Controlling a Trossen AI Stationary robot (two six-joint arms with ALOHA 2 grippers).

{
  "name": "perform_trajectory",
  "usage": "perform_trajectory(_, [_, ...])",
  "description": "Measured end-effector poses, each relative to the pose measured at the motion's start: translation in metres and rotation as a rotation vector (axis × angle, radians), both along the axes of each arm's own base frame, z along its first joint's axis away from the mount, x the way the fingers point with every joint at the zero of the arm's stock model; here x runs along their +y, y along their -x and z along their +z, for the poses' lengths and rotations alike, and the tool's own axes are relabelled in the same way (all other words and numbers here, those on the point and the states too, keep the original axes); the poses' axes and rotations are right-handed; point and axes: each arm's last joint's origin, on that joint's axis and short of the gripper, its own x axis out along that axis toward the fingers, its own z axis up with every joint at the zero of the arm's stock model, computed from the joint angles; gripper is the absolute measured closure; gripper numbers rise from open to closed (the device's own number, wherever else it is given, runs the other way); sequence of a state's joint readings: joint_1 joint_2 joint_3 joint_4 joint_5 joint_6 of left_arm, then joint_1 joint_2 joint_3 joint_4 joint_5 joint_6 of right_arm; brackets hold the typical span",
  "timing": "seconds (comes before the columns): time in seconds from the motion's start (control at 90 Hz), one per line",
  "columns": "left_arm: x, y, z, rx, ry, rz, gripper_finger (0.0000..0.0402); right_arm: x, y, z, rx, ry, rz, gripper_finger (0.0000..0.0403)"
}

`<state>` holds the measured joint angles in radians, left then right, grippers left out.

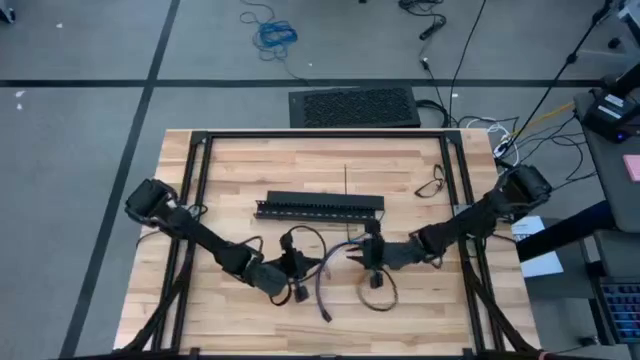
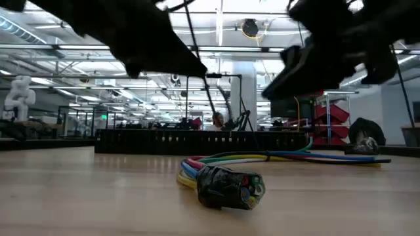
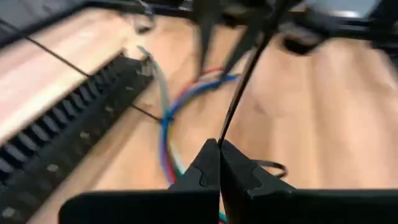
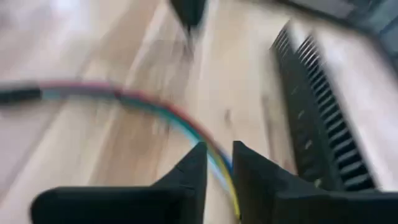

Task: Ziptie cables
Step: Wrap the black zip tie on the cables

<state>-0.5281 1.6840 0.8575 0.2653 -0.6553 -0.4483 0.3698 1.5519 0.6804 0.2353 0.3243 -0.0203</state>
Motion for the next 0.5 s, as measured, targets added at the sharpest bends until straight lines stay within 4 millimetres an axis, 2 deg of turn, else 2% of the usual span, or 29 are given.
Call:
perform_trajectory(0.111, [0.003,0.014,0.007,0.078,0.059,0.017,0.0401,-0.008,-0.022,0.003,0.064,-0.016,0.115,0.0293])
perform_trajectory(0.233, [-0.002,0.028,0.008,0.141,0.134,0.048,0.0401,-0.008,-0.049,0.004,0.127,0.002,0.236,0.0271])
perform_trajectory(0.5, [-0.026,0.051,0.004,0.17,0.32,0.092,0.0402,0.008,-0.106,-0.023,0.35,0.168,0.424,0.0246])
